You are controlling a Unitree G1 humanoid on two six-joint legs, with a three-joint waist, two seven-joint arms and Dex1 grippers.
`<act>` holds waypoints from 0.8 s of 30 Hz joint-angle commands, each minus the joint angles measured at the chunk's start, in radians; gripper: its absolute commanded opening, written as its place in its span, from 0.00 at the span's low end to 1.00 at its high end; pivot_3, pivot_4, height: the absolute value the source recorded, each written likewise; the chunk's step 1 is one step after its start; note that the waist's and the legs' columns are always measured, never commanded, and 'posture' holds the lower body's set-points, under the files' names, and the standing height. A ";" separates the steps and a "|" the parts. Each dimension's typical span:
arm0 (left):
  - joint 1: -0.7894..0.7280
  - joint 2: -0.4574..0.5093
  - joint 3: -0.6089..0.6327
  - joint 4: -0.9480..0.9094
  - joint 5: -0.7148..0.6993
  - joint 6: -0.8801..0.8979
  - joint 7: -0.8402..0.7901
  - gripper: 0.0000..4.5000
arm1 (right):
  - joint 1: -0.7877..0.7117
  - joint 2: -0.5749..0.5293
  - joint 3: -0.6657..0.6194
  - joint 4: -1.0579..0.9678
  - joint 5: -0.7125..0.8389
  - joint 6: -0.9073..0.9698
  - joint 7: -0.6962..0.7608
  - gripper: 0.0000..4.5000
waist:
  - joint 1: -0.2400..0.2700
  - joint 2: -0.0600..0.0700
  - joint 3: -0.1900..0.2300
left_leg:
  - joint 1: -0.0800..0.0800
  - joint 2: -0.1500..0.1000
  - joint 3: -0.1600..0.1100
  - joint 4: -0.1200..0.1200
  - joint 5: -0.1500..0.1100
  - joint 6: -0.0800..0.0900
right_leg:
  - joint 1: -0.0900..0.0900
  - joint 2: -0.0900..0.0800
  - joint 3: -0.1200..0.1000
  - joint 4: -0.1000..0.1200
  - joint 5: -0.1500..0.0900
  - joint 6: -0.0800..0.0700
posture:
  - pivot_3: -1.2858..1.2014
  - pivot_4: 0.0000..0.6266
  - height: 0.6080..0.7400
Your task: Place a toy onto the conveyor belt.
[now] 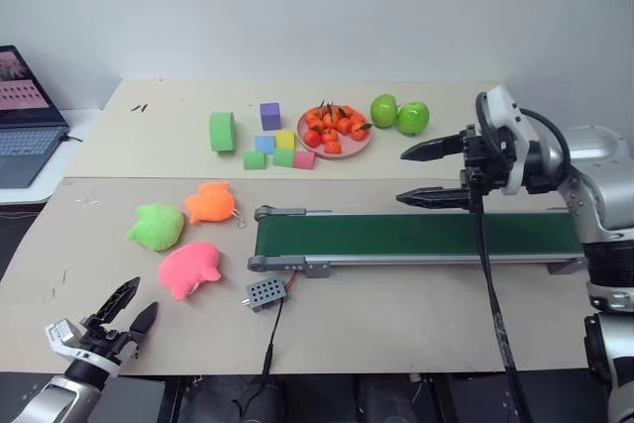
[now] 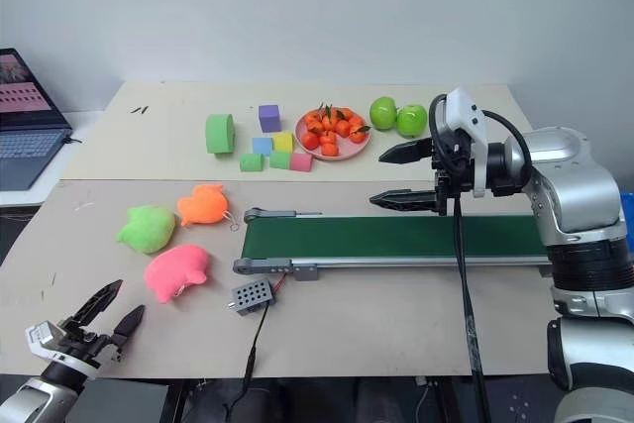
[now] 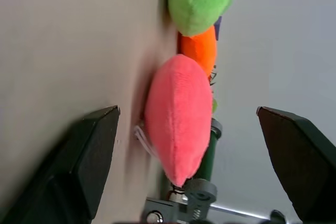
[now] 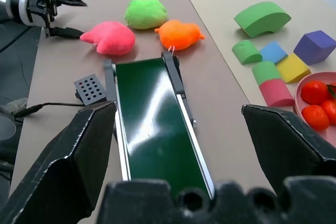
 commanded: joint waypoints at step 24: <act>-0.213 -0.086 -0.126 0.035 0.154 -0.028 0.120 0.74 | 0.057 -0.040 -0.088 -0.116 0.034 0.037 -0.062 1.00 | 0.008 0.006 -0.002 | 0.011 -0.001 -0.002 -0.003 0.000 0.000 | 0.013 0.000 -0.001 -0.003 0.000 0.000 | 0.52 0.24 0.99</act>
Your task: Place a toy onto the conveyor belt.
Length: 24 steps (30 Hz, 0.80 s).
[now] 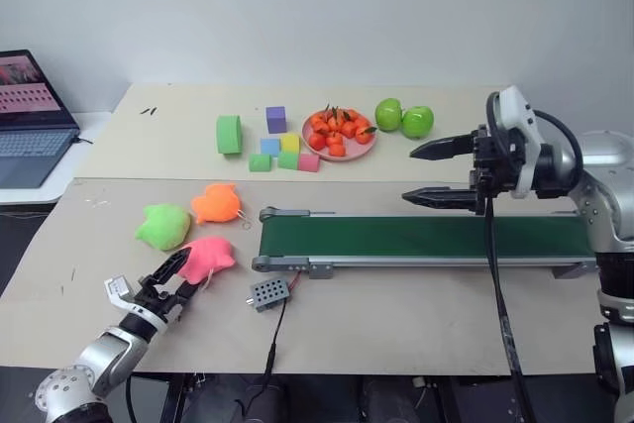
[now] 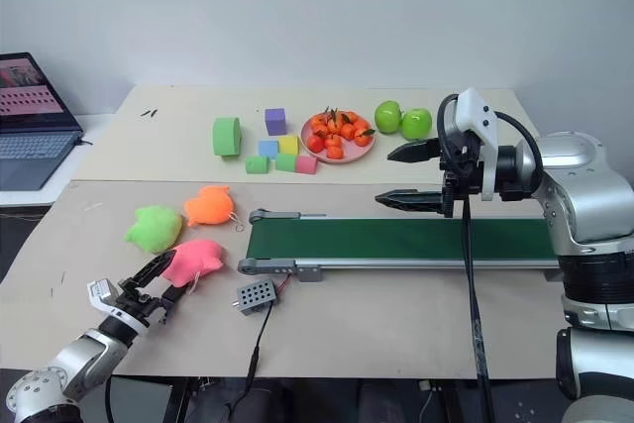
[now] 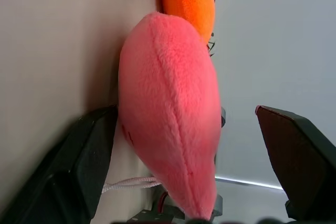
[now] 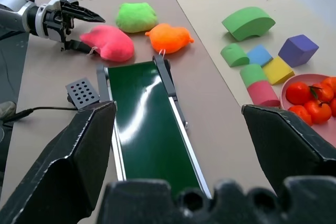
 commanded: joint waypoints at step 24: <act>-0.236 0.155 -0.233 -0.459 0.565 -0.512 -0.055 0.01 | -0.027 0.006 -0.015 -0.002 0.003 -0.025 -0.002 1.00 | -0.010 -0.009 0.005 | -0.005 0.000 0.000 -0.003 0.001 -0.002 | -0.004 0.000 0.000 -0.004 0.000 0.000 | 0.52 0.24 0.99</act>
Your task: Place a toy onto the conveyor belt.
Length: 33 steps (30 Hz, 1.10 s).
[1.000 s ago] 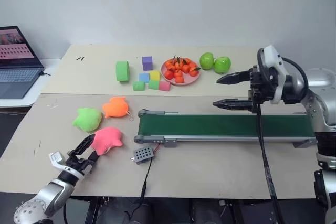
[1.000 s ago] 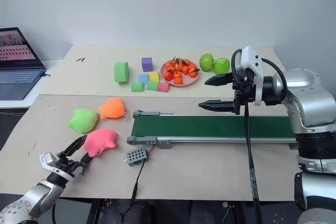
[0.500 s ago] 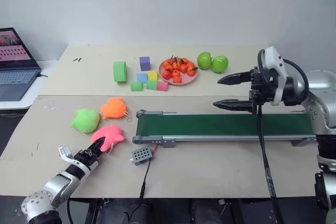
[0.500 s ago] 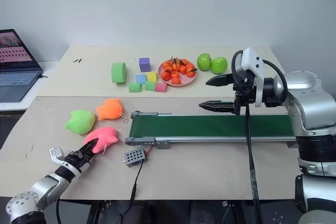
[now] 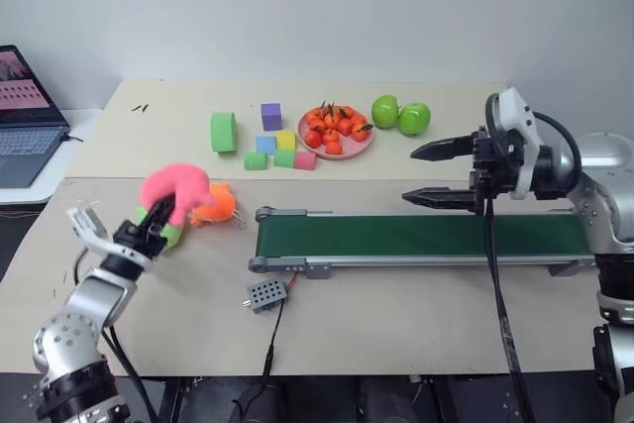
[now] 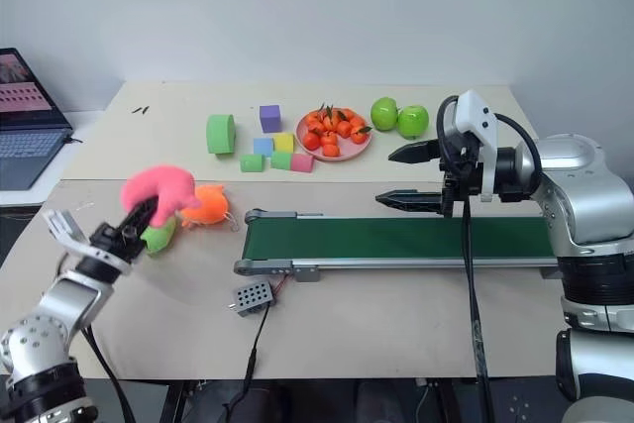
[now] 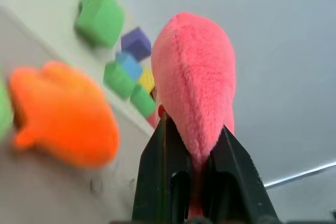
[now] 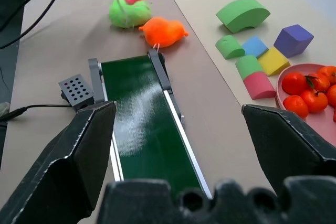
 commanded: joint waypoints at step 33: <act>-0.335 0.440 -0.883 0.190 1.936 -1.562 0.220 0.01 | 0.068 -0.001 -0.071 -0.089 0.034 0.002 -0.055 1.00 | 0.001 0.000 0.002 | -0.021 0.000 0.003 0.002 0.000 0.000 | -0.016 0.000 -0.002 -0.004 0.004 0.005 | 0.52 0.24 0.99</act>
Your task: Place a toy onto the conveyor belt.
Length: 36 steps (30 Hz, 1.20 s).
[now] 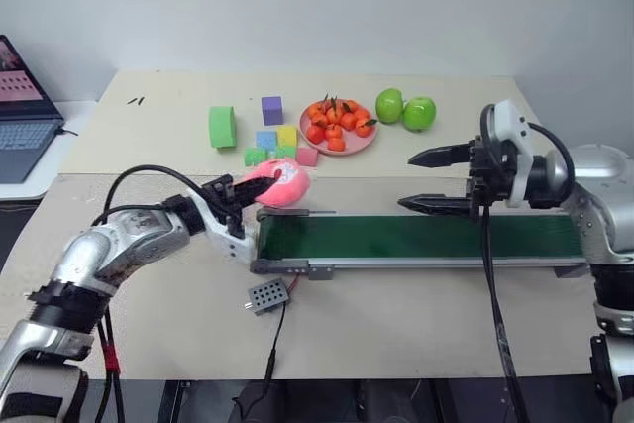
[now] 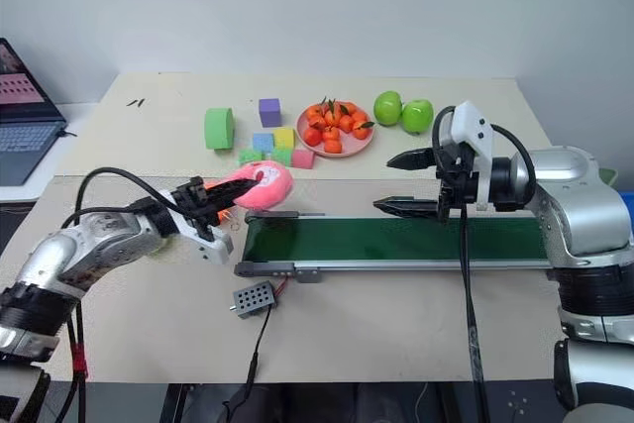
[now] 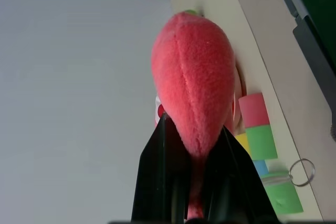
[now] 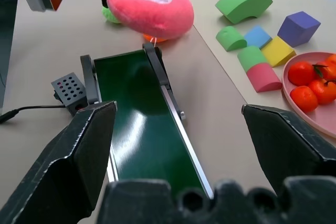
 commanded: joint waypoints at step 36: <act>-0.168 -0.078 -0.194 0.285 0.142 -0.300 0.101 0.57 | 0.021 -0.031 -0.085 -0.061 0.038 0.002 -0.075 1.00 | -0.002 0.000 0.000 | 0.002 0.000 0.000 0.009 -0.002 0.003 | 0.001 0.000 0.000 0.010 0.000 0.000 | 0.52 0.24 0.99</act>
